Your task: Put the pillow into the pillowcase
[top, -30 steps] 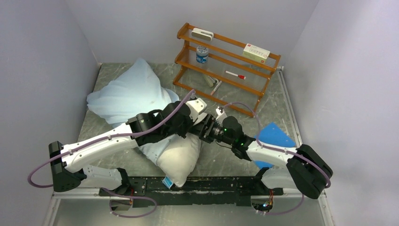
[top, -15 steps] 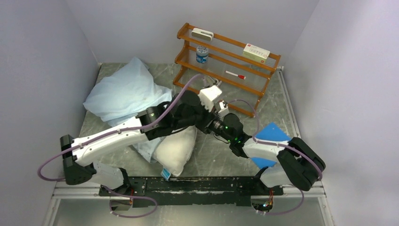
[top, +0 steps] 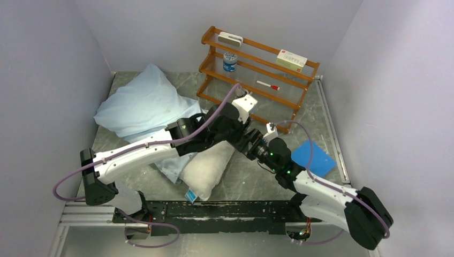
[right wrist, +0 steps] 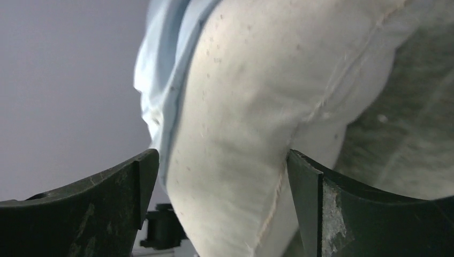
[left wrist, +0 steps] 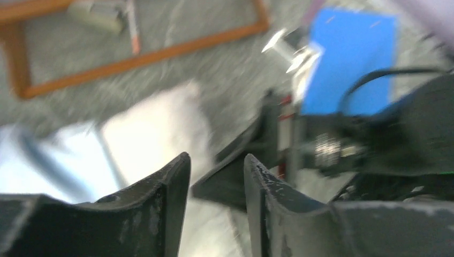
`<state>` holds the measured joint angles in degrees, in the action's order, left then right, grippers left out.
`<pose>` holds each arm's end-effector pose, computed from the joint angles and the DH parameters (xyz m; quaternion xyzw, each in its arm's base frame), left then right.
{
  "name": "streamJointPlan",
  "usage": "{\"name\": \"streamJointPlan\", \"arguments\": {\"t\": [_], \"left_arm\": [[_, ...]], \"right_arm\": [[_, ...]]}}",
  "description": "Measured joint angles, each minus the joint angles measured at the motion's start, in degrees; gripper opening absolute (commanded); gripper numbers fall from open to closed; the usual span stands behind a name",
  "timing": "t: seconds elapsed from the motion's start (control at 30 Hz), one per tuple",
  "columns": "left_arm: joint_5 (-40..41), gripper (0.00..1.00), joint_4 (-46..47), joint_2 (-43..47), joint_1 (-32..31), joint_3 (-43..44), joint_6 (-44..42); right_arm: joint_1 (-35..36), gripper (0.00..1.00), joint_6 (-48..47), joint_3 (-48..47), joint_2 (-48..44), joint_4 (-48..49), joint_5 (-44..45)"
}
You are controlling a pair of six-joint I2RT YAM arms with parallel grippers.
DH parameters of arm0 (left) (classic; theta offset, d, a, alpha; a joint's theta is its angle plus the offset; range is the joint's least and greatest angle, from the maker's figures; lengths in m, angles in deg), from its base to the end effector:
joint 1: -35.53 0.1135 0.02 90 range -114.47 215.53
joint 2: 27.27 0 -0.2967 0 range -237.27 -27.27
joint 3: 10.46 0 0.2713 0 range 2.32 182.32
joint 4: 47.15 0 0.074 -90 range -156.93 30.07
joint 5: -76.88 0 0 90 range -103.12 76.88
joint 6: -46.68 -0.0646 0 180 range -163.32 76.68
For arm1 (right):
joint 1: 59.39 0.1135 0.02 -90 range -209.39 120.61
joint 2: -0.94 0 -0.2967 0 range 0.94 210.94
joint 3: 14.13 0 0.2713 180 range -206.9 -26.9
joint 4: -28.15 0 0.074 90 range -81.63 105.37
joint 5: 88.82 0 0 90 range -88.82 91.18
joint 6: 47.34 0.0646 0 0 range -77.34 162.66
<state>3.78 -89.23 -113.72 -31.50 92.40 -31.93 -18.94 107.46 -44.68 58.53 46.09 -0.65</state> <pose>0.1673 -0.3465 0.4274 0.3216 0.7771 -0.2365 0.4866 0.1809 0.1569 0.2187 0.1503 0.7459 0.5229 0.3841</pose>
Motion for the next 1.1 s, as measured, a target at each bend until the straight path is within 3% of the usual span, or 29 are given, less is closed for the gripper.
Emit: {"name": "streamJointPlan", "arguments": {"t": [0.13, 0.47, 0.57, 0.67, 0.77, 0.97, 1.0, 1.03, 1.1], "left_arm": [[7.98, 0.66, -7.28, 2.08, 0.0, -5.33, 1.7], [17.9, 0.8, -20.96, 1.42, 0.07, -7.69, 4.39], [20.96, 0.76, -24.2, -1.73, 0.07, -7.65, 6.16], [25.4, 0.63, -25.83, -4.66, 0.07, -8.9, 7.89], [29.66, 0.6, -25.94, -4.83, 0.46, -11.65, 9.11], [38.4, 0.72, -26.56, -5.31, 0.98, -12.9, 11.76], [39.76, 0.69, -26.6, -5.75, 1.09, -12.9, 12.04], [40.59, 0.57, -26.56, -6.32, 1.2, -12.9, 12.02], [41.27, 0.16, -25.94, -7.91, 1.68, -12.9, 11.54]], "right_arm": [[0.0, 1.0, -1.03, 3.15, -7.06, -6.93, 1.51], [0.0, 1.0, -2.08, 3.37, -18.12, -19.89, 6.54], [0.0, 1.0, -2.1, 3.43, -18.78, -21.07, 6.82], [0.0, 1.0, -2.05, 4.07, -18.95, -21.49, 6.75], [0.0, 0.99, -2.03, 5.2, -19.17, -21.66, 6.51], [0.0, 0.99, -2.05, 5.95, -18.56, -21.2, 5.62], [0.0, 0.99, -2.03, 5.95, -17.99, -20.83, 5.35], [0.0, 0.99, -2.03, 5.99, -17.25, -20.28, 5.01], [0.0, 0.99, -1.99, 6.56, -15.74, -18.36, 4.02]]}}
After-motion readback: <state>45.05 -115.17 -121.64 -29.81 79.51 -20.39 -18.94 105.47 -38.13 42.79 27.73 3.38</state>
